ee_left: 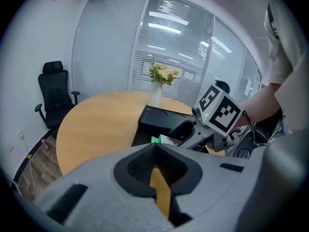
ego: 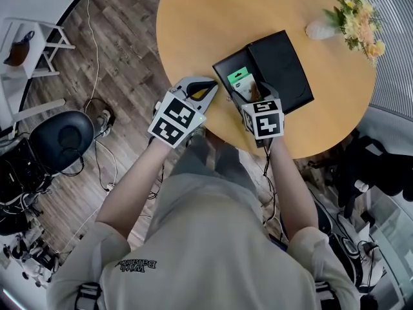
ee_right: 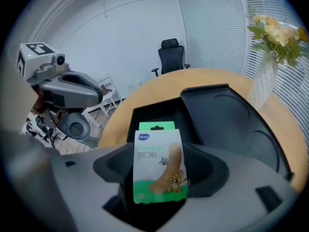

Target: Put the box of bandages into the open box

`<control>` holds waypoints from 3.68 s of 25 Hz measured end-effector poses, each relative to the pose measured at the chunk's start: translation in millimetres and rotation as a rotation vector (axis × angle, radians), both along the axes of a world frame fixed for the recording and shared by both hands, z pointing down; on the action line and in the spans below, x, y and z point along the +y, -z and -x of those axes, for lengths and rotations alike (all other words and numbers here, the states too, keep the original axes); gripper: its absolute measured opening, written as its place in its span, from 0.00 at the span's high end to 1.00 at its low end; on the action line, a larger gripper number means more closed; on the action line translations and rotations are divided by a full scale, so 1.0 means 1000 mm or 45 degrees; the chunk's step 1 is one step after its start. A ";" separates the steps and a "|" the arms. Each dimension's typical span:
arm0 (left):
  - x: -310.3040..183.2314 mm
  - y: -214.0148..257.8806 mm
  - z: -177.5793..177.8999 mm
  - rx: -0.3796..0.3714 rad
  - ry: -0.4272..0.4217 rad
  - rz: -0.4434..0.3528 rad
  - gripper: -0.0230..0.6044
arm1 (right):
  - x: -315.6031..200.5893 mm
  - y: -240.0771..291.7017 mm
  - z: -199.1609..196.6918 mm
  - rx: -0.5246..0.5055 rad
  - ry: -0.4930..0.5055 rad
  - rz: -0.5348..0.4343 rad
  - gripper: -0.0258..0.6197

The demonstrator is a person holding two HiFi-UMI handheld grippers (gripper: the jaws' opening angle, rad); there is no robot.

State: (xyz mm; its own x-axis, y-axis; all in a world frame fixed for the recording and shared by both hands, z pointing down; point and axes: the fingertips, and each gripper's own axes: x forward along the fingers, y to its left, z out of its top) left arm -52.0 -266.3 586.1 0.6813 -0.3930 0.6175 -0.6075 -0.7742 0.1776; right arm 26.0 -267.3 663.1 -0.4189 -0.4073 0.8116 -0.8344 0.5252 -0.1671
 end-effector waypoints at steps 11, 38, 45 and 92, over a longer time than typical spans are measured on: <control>0.008 0.002 -0.002 -0.004 0.011 0.001 0.93 | -0.005 0.009 -0.004 -0.007 -0.048 -0.042 0.49; 0.003 0.128 -0.002 0.046 0.041 -0.343 0.93 | -0.016 0.208 -0.042 -0.229 -0.273 -0.592 0.84; 0.013 0.202 -0.009 0.102 0.019 -0.539 0.93 | 0.006 0.289 -0.047 -0.347 -0.255 -0.765 0.89; 0.106 0.333 -0.029 0.255 -0.056 -0.812 0.93 | 0.117 0.440 -0.047 -0.382 -0.031 -1.140 0.90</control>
